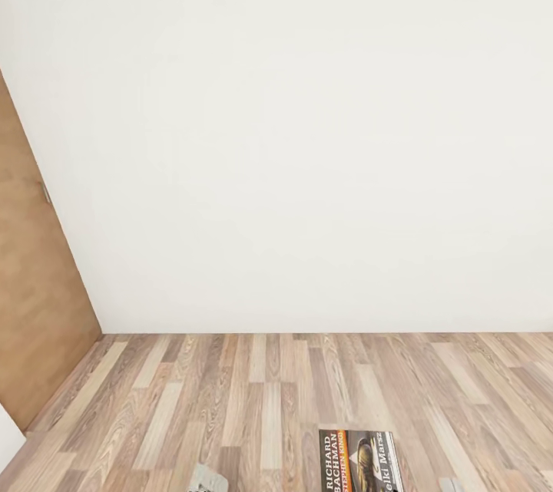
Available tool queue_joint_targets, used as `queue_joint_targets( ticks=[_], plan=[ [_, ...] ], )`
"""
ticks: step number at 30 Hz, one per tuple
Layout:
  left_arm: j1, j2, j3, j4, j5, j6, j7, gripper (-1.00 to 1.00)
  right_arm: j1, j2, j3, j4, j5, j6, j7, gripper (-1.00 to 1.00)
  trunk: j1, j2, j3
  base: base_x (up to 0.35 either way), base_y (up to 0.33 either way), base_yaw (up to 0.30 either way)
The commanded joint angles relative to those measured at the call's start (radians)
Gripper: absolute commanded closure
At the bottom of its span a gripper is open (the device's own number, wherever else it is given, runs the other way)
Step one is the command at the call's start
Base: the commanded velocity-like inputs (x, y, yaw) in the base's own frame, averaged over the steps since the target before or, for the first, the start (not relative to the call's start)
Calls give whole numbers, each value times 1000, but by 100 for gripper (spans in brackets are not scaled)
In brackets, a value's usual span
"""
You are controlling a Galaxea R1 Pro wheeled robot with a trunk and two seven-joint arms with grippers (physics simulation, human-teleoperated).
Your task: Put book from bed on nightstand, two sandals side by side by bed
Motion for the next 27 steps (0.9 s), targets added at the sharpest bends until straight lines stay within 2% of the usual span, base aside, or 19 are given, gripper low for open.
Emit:
queue_joint_targets(
  ticks=[1,2,8,27],
  plan=[
    [0,2,8,-3,-10,-5,-21,-100,-1,0,3,2,-6,-9,2,100,1,-1,0,293,0,0],
    [0,10,9,-6,-10,-6,-39,-100,-1,0,3,2,-6,-9,2,100,1,-1,0,294,0,0],
    [0,43,10,-4,-7,-7,-52,-100,-1,0,3,2,-6,-10,2,100,1,-1,0,294,0,0],
    [0,48,9,2,-7,-6,-52,-100,-1,0,1,4,-7,-9,2,100,1,-1,0,312,0,0]
  ],
)
